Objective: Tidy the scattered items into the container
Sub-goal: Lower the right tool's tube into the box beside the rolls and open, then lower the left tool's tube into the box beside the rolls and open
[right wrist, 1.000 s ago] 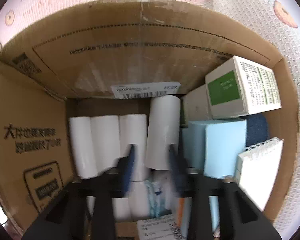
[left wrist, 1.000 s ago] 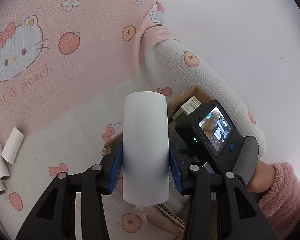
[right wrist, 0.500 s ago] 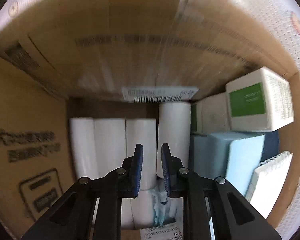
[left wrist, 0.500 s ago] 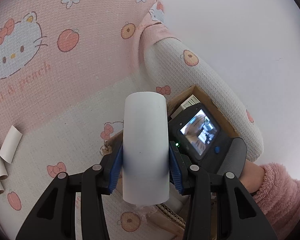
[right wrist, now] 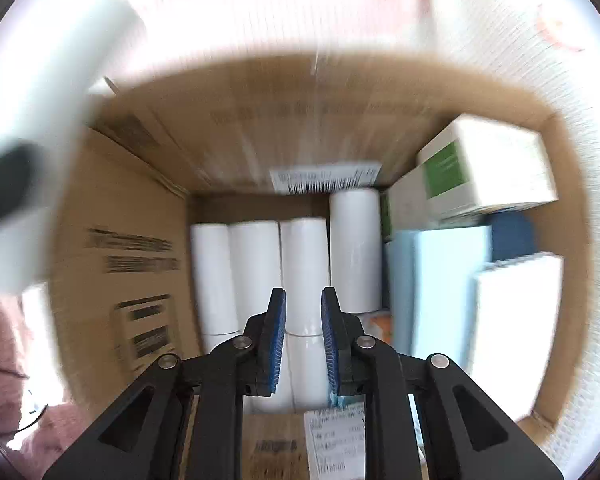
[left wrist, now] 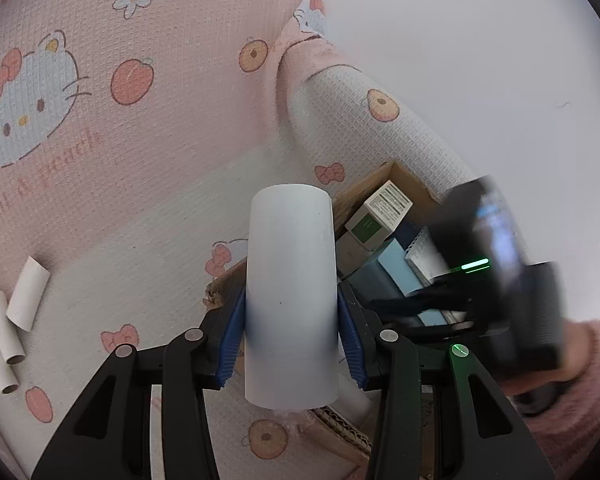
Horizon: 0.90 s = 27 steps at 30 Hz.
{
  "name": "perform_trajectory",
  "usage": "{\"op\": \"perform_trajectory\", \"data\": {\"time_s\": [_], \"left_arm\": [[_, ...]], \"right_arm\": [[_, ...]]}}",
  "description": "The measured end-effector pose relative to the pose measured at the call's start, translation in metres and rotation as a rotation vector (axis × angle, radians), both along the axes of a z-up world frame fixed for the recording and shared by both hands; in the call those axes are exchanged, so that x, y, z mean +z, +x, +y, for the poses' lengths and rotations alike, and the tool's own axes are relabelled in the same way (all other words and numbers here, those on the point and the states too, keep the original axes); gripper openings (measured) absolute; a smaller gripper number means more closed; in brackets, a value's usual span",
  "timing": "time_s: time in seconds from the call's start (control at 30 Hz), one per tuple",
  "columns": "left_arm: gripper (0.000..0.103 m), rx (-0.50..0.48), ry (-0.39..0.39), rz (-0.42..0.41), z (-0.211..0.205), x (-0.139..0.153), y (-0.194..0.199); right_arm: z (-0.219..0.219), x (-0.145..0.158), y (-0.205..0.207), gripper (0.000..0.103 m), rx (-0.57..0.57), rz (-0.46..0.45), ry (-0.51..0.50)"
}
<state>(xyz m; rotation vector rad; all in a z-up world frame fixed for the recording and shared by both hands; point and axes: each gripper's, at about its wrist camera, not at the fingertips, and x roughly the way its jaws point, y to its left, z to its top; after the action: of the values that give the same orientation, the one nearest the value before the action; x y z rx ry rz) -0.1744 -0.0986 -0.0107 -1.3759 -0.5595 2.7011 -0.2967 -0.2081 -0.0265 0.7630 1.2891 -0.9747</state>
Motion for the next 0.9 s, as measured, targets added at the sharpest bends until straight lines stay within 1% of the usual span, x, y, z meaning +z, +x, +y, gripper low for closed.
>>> {"op": "perform_trajectory", "data": {"time_s": [0.03,0.07,0.1,0.13,0.17,0.23,0.27,0.3,0.33,0.37,0.47,0.5,0.57,0.6,0.67,0.73,0.77,0.8,0.9], "left_arm": [[0.047,0.001,-0.010,-0.003,0.001,0.000,0.000],[0.047,0.003,-0.024,-0.007,0.004,0.001,-0.001],[0.047,0.004,-0.028,-0.012,0.006,0.001,0.000],[0.047,0.004,-0.022,-0.016,0.008,0.001,0.000],[0.047,-0.005,-0.011,-0.024,0.013,0.002,-0.001],[0.047,-0.027,-0.005,-0.033,0.022,0.003,-0.002],[0.047,-0.033,-0.013,-0.037,0.027,0.004,-0.002],[0.047,-0.038,-0.035,-0.044,0.034,0.005,-0.004],[0.047,-0.042,-0.051,-0.049,0.041,0.006,-0.005],[0.047,-0.048,-0.062,-0.056,0.047,0.005,-0.007],[0.047,-0.057,-0.089,-0.099,0.068,-0.001,-0.014],[0.047,-0.053,-0.110,-0.109,0.074,-0.002,-0.016],[0.047,-0.044,-0.158,-0.133,0.086,-0.008,-0.024],[0.047,-0.037,-0.168,-0.156,0.090,-0.012,-0.028],[0.047,-0.013,-0.146,-0.214,0.094,-0.021,-0.036],[0.047,0.041,-0.090,-0.294,0.090,-0.034,-0.045],[0.047,0.090,-0.058,-0.341,0.086,-0.042,-0.049],[0.047,0.119,-0.029,-0.364,0.083,-0.048,-0.049],[0.047,0.230,0.119,-0.432,0.071,-0.069,-0.056]], "right_arm": [[0.004,0.013,-0.005,0.014,-0.004,-0.013,-0.027],[0.003,0.024,-0.003,0.014,-0.164,-0.002,-0.055],[0.004,0.036,0.025,0.014,-0.170,-0.009,-0.076],[0.008,0.043,0.021,0.015,-0.178,-0.018,-0.092],[-0.006,0.055,0.009,0.015,-0.194,-0.038,-0.110],[0.002,0.066,-0.002,0.016,-0.220,-0.070,-0.132],[0.008,0.072,-0.004,0.016,-0.240,-0.087,-0.149],[0.010,0.072,0.006,0.016,-0.249,-0.094,-0.162],[0.014,0.071,-0.002,0.017,-0.256,-0.099,-0.177],[0.002,0.058,0.008,0.019,-0.266,-0.101,-0.189],[0.010,0.057,-0.005,0.022,-0.299,-0.122,-0.207],[0.012,0.062,-0.009,0.022,-0.307,-0.129,-0.206],[0.019,0.061,-0.017,0.023,-0.318,-0.154,-0.216],[0.020,0.059,-0.020,0.023,-0.322,-0.162,-0.217],[0.022,0.052,-0.028,0.023,-0.335,-0.168,-0.228],[0.023,0.050,-0.036,0.024,-0.355,-0.159,-0.245],[0.025,0.049,-0.040,0.024,-0.365,-0.158,-0.253],[0.027,0.051,-0.048,0.024,-0.385,-0.159,-0.266],[0.029,0.055,-0.059,0.024,-0.425,-0.139,-0.300]]}}
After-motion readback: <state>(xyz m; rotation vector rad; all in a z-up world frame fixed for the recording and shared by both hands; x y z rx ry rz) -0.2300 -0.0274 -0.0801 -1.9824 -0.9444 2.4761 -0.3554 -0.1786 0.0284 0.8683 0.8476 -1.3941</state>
